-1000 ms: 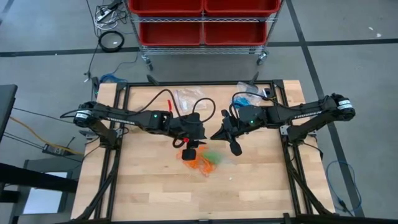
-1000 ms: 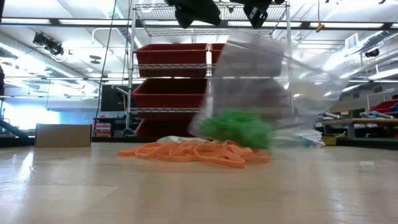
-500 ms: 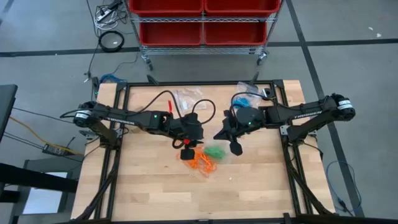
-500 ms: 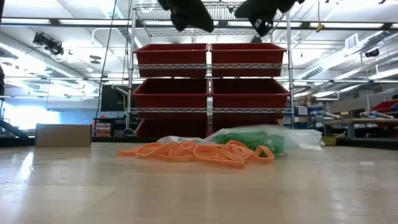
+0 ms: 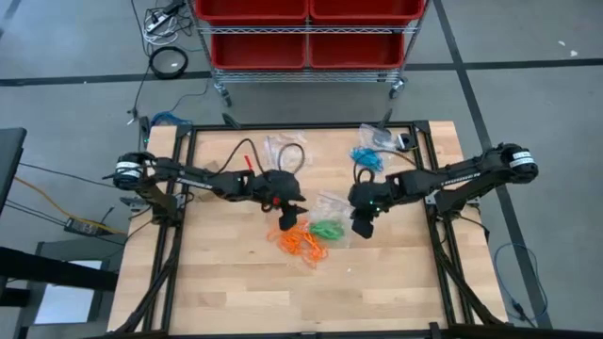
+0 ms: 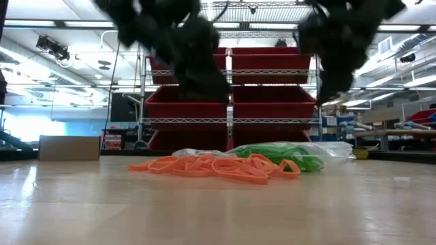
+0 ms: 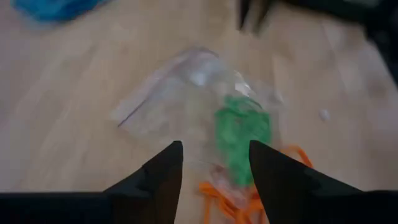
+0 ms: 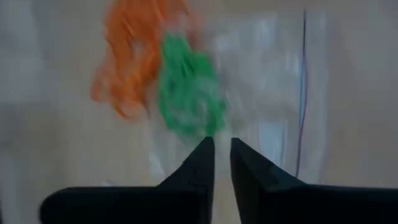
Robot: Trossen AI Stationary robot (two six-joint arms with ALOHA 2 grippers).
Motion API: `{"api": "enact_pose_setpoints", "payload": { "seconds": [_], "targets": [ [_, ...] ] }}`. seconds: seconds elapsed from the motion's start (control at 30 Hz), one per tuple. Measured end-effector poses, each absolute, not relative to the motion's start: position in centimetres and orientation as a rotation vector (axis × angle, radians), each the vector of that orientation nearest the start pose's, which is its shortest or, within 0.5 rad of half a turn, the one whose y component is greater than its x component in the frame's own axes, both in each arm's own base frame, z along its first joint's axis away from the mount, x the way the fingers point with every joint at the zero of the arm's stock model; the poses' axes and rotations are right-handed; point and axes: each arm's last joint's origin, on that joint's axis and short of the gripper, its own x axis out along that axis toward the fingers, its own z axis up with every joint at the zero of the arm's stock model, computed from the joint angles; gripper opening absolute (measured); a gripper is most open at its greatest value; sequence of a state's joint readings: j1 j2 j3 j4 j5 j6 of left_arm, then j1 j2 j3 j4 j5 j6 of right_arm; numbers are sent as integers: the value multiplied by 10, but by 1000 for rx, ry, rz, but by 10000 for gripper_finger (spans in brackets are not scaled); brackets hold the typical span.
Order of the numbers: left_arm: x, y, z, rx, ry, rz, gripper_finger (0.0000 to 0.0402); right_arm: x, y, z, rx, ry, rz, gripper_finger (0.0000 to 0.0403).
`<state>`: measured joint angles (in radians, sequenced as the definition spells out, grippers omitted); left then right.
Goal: Sort rubber bands
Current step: Close the transparent zip bag
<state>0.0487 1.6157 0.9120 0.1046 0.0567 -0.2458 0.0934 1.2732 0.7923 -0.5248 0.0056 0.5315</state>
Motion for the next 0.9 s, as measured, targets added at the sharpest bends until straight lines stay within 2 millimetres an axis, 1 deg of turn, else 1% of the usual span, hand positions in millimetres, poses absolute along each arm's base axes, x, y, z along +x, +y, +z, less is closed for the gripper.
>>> {"api": "enact_pose_setpoints", "payload": {
  "seconds": [0.07, 0.13, 0.23, 0.3, 0.4, 0.5, 0.6, 0.73, 0.9],
  "targets": [
    [329, 29, 186, -363, 562, 104, 193, 233, 23, 197, 483, 1008, -214, 71],
    [321, 42, 174, -440, 555, 116, 193, 229, 22, 184, 533, 987, -236, 94],
    [316, 52, 159, -551, 522, 61, 193, 226, 22, 170, 603, 942, -258, 125],
    [320, 57, 153, -611, 475, 12, 193, 226, 22, 165, 649, 893, -258, 141],
    [329, 65, 137, -679, 471, -15, 193, 222, 22, 156, 699, 863, -269, 155],
    [341, 71, 118, -733, 473, -32, 193, 219, 22, 151, 730, 864, -286, 159],
    [355, 77, 106, -784, 437, -75, 193, 215, 25, 145, 742, 865, -301, 158],
    [373, 82, 99, -842, 412, -122, 193, 214, 26, 142, 764, 796, -307, 153],
    [385, 84, 98, -837, 499, -97, 193, 215, 26, 141, 769, 738, -298, 147]
  ]
}}
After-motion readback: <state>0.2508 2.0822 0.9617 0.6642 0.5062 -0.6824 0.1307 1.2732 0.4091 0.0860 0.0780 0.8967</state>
